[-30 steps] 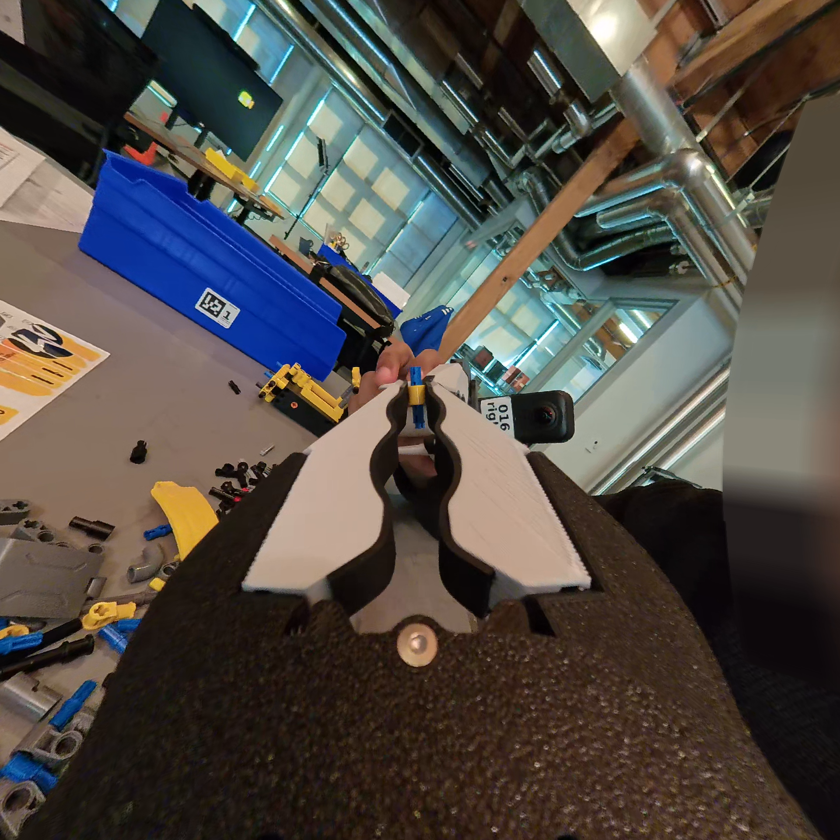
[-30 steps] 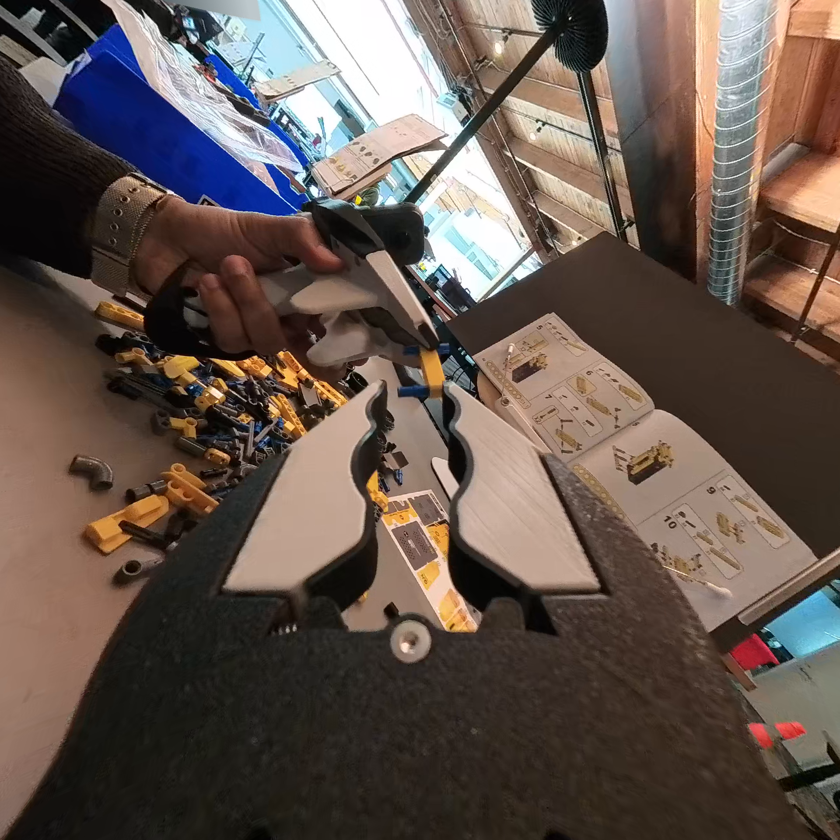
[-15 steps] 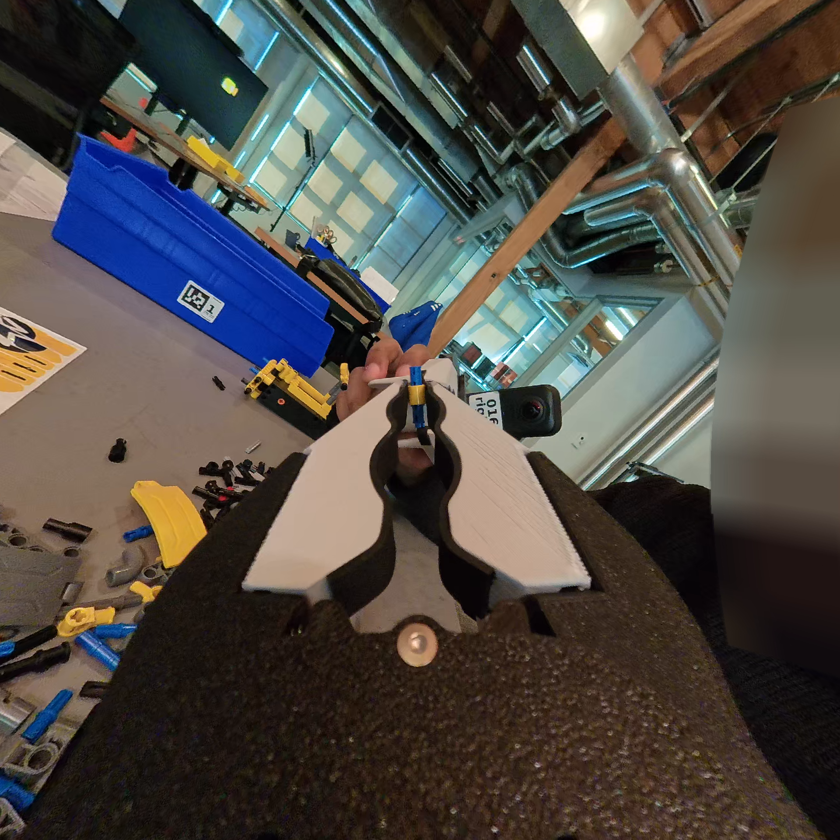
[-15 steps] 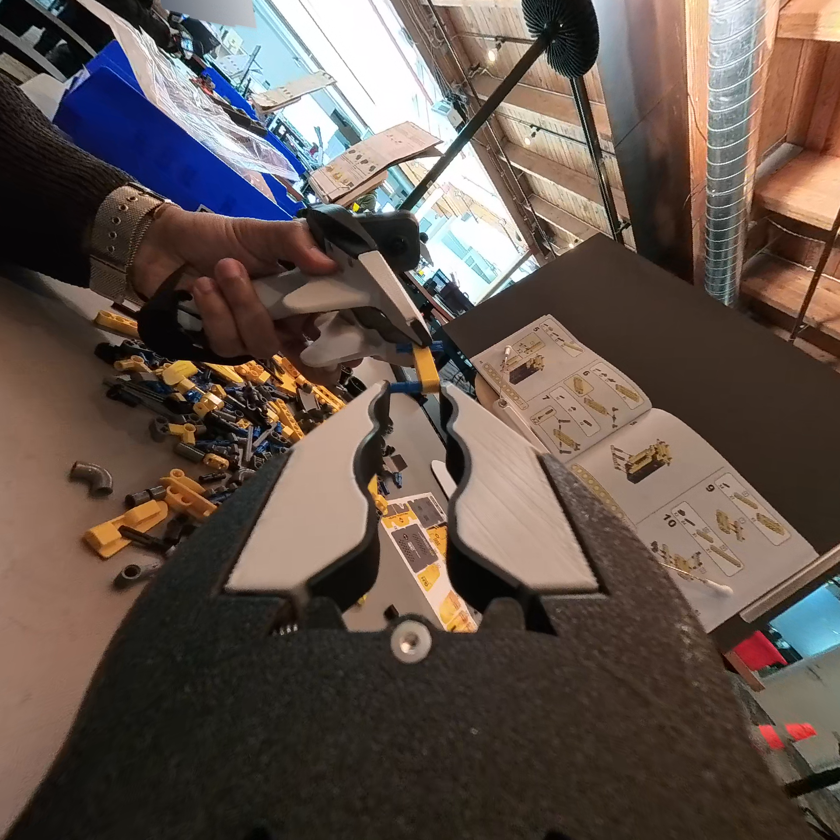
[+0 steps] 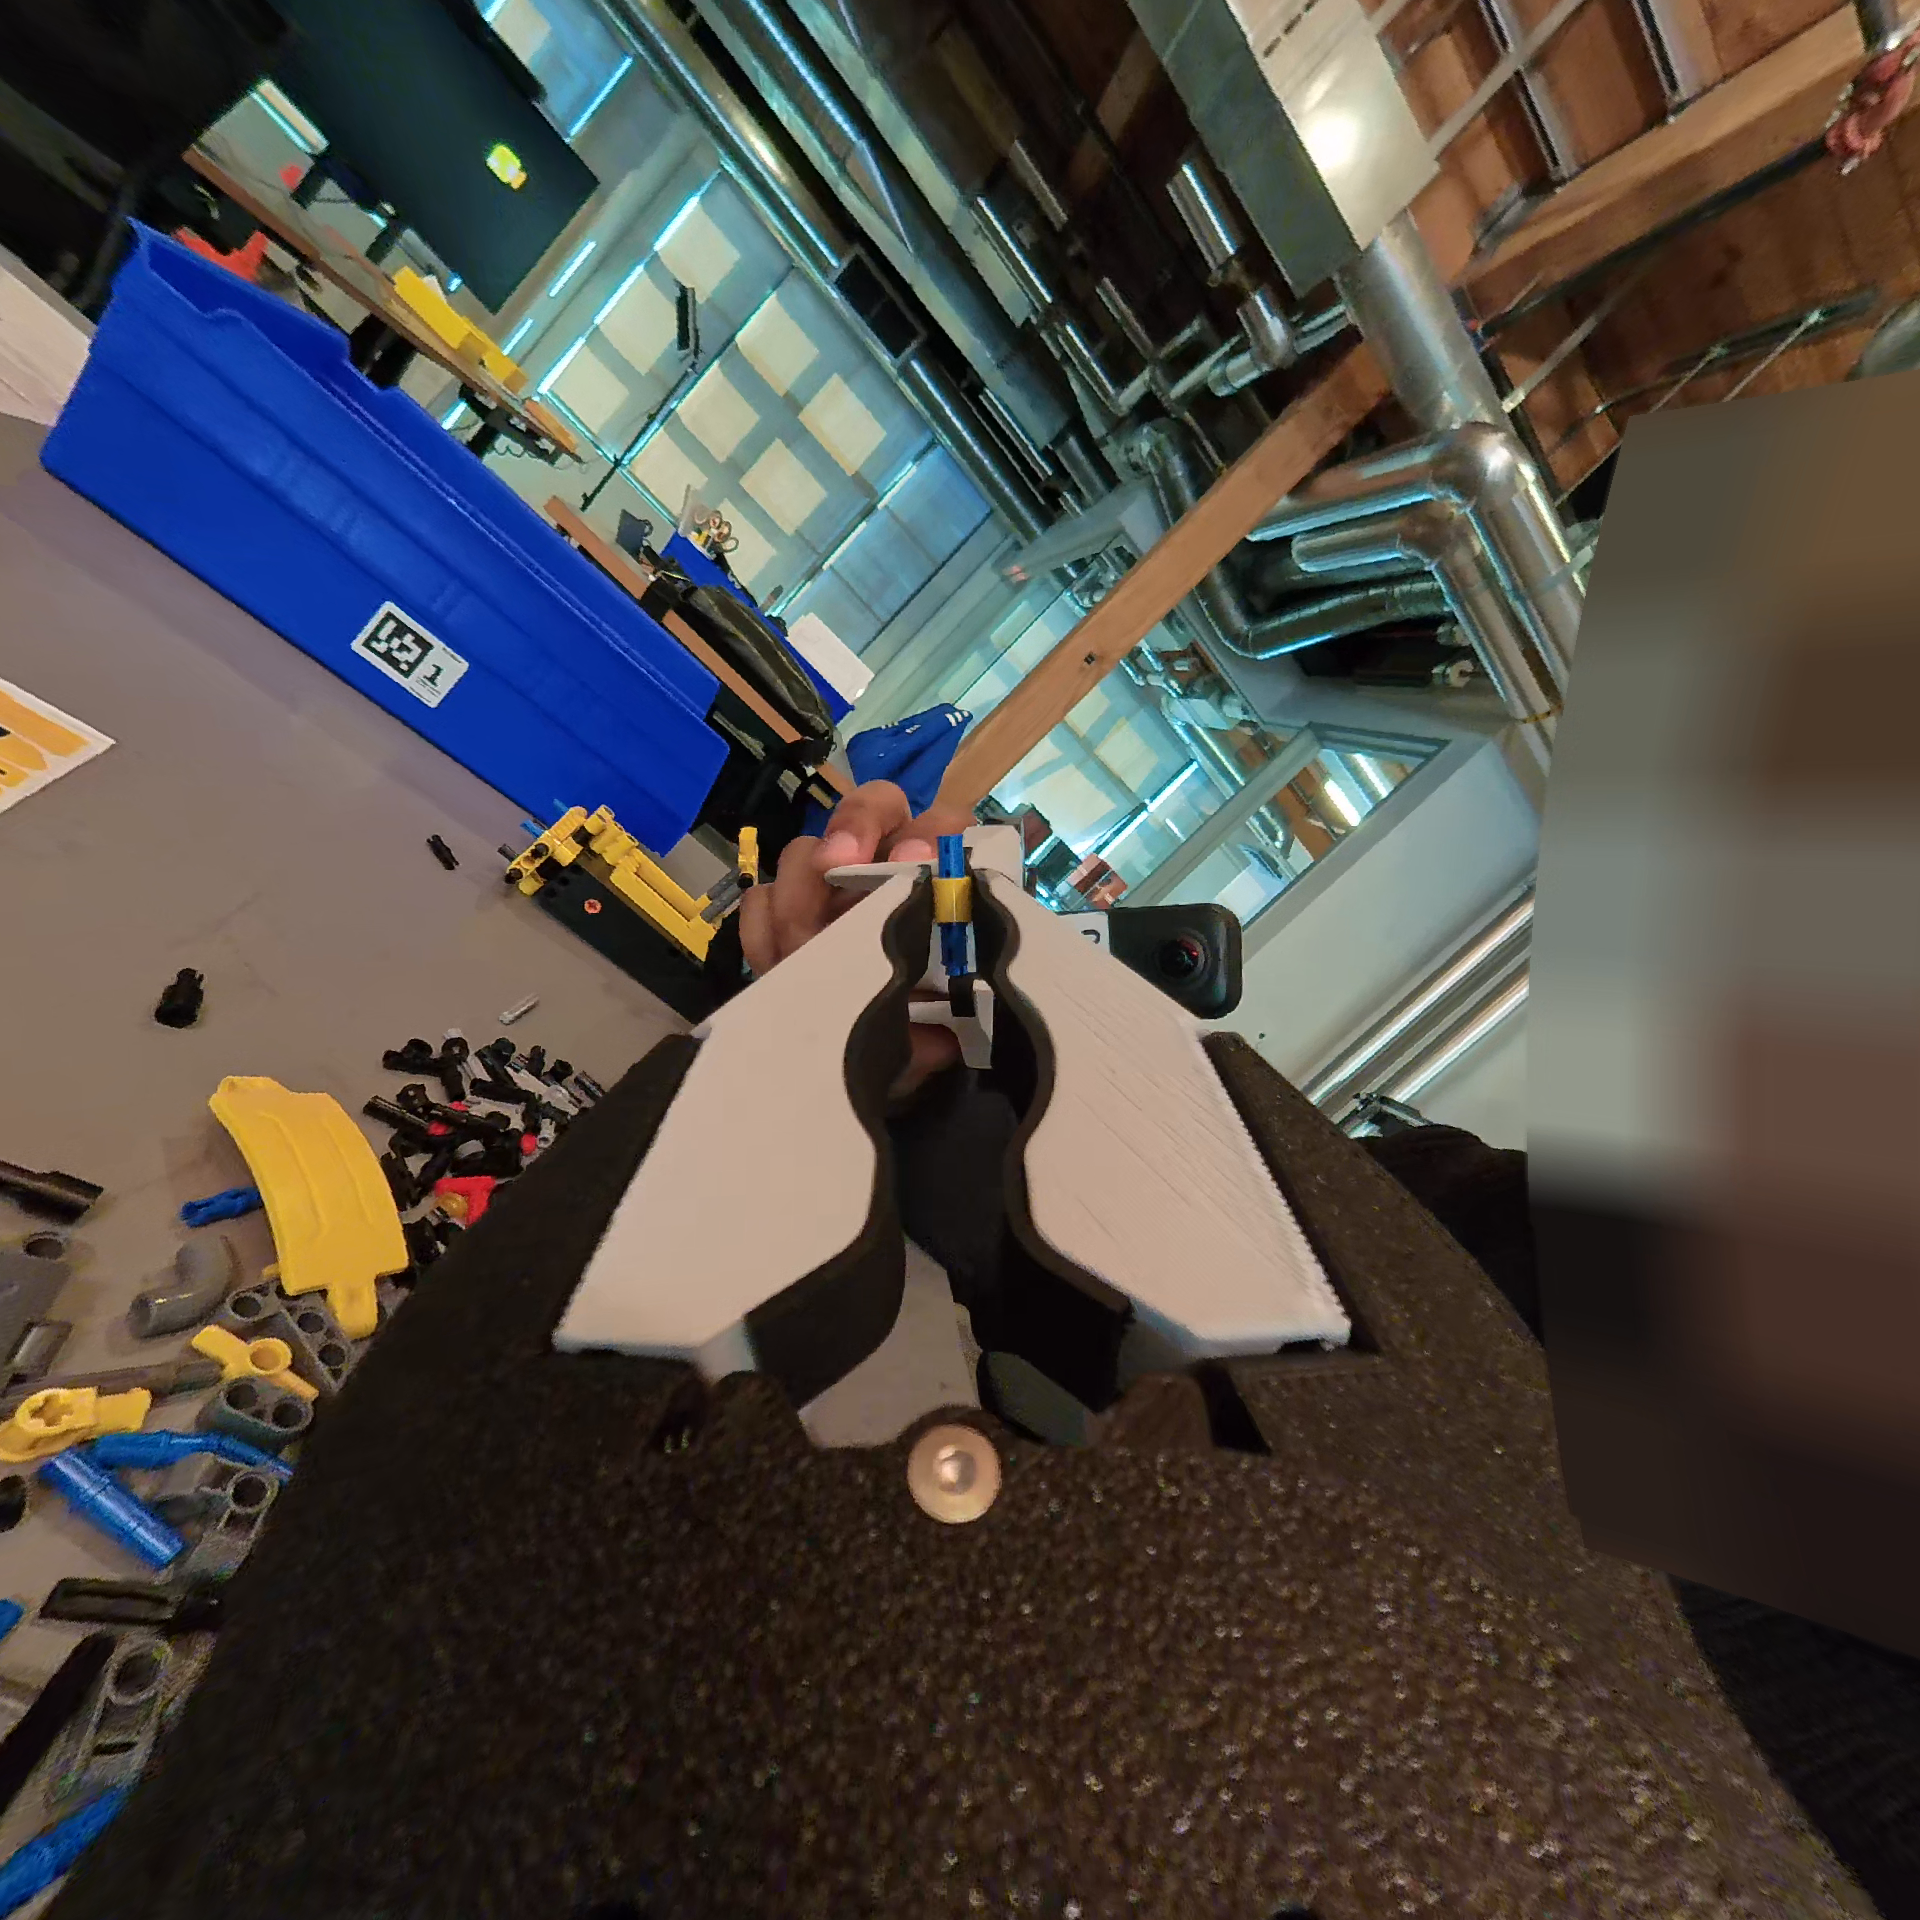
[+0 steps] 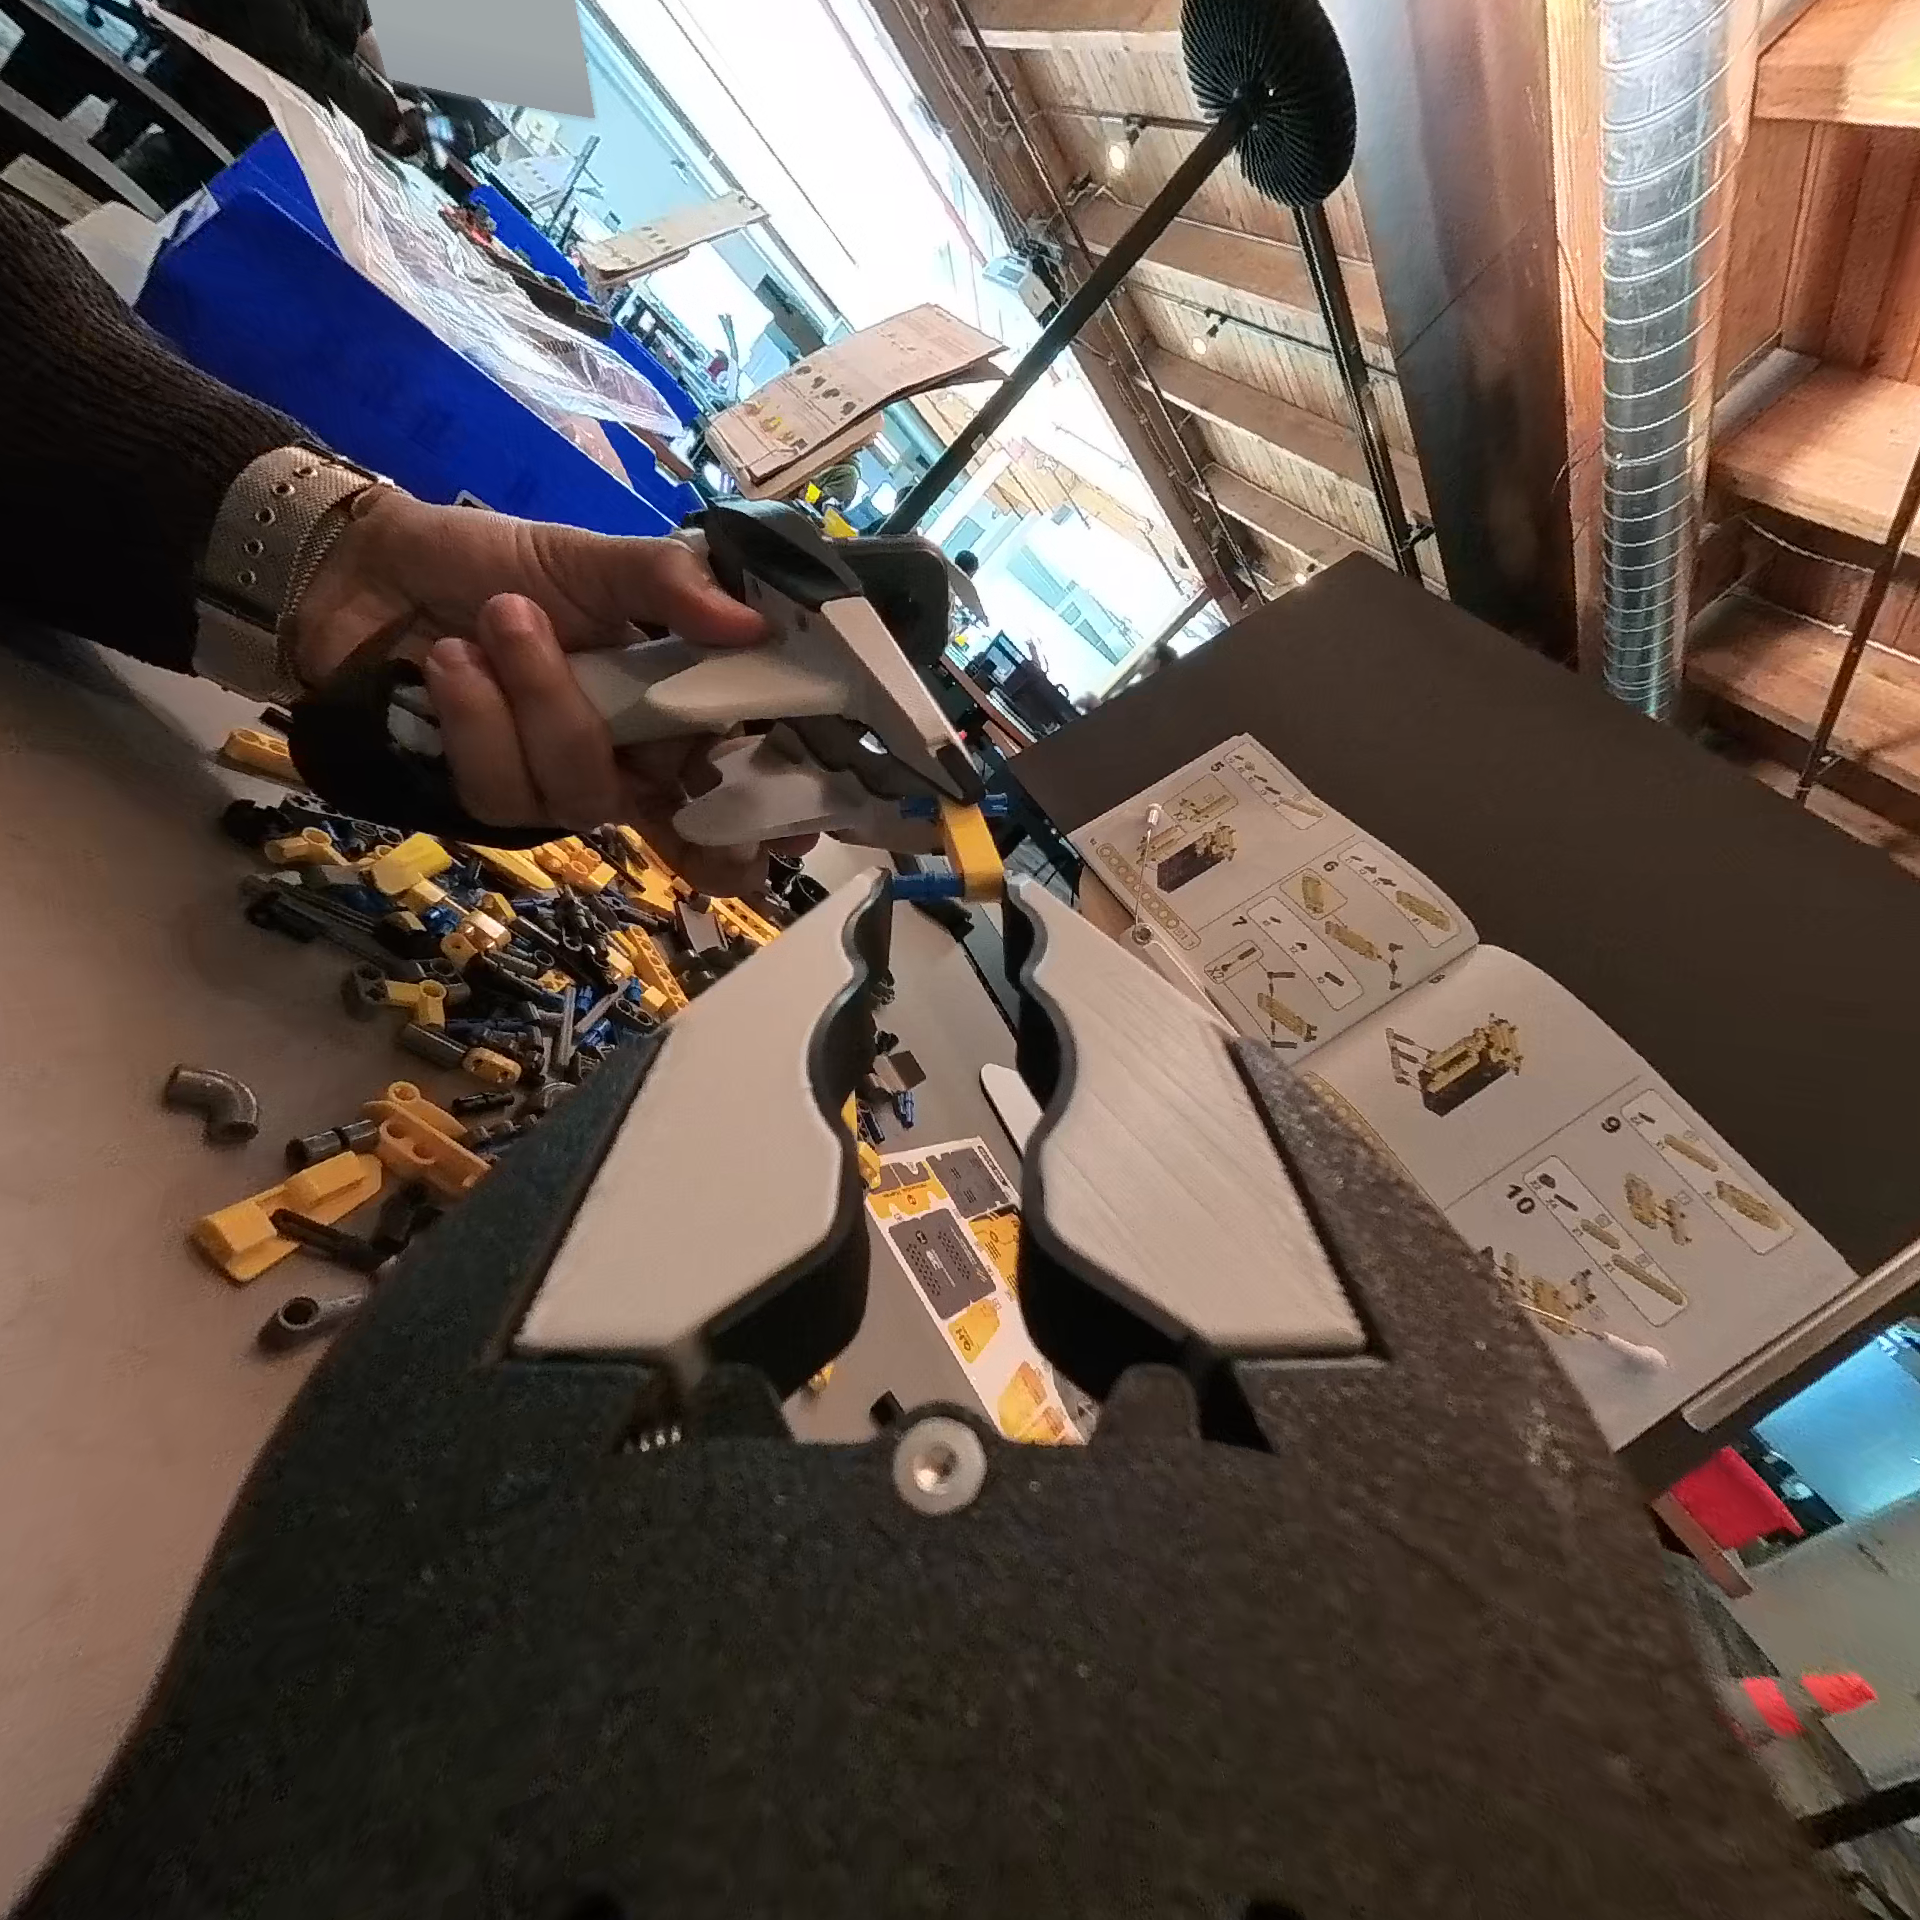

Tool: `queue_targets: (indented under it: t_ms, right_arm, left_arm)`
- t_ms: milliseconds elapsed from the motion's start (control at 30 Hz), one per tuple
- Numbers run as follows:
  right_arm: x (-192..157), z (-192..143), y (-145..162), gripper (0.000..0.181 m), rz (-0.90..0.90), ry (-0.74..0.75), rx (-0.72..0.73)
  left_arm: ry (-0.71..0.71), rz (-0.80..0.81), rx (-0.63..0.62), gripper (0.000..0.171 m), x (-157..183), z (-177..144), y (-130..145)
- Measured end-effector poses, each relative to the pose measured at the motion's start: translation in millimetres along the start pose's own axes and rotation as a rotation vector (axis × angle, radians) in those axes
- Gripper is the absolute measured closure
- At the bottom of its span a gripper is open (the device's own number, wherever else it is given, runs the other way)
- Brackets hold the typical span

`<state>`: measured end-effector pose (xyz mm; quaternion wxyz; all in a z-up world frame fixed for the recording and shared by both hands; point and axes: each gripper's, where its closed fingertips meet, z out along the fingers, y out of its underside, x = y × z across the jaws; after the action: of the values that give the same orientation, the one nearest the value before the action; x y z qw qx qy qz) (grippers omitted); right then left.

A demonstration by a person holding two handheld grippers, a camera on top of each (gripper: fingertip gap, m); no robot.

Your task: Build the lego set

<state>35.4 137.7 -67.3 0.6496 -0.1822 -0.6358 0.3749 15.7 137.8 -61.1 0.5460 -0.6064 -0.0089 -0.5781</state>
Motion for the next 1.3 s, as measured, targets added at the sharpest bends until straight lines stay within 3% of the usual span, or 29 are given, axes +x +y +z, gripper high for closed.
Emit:
queue_targets:
  t_ms: [1067, 1100, 1133, 1300]
  right_arm:
    - [2.2, 0.4, -3.9, 0.165, -0.025, 0.002, -0.022]
    - [2.3, 0.3, -3.7, 0.166, -0.021, 0.001, -0.025]
    - [3.1, -0.2, -3.5, 0.18, -0.018, 0.005, -0.029]
    - [5.7, -1.0, -3.7, 0.181, -0.03, 0.019, -0.033]
  left_arm:
    - [0.027, -0.067, 0.024, 0.165, 2.4, 0.2, -0.3]
    - [0.026, -0.066, 0.023, 0.165, 2.2, 0.1, -0.2]
    - [0.024, -0.066, 0.021, 0.165, 2.1, 0.0, -0.1]
    - [0.024, -0.061, 0.022, 0.165, 2.2, 0.6, 0.5]
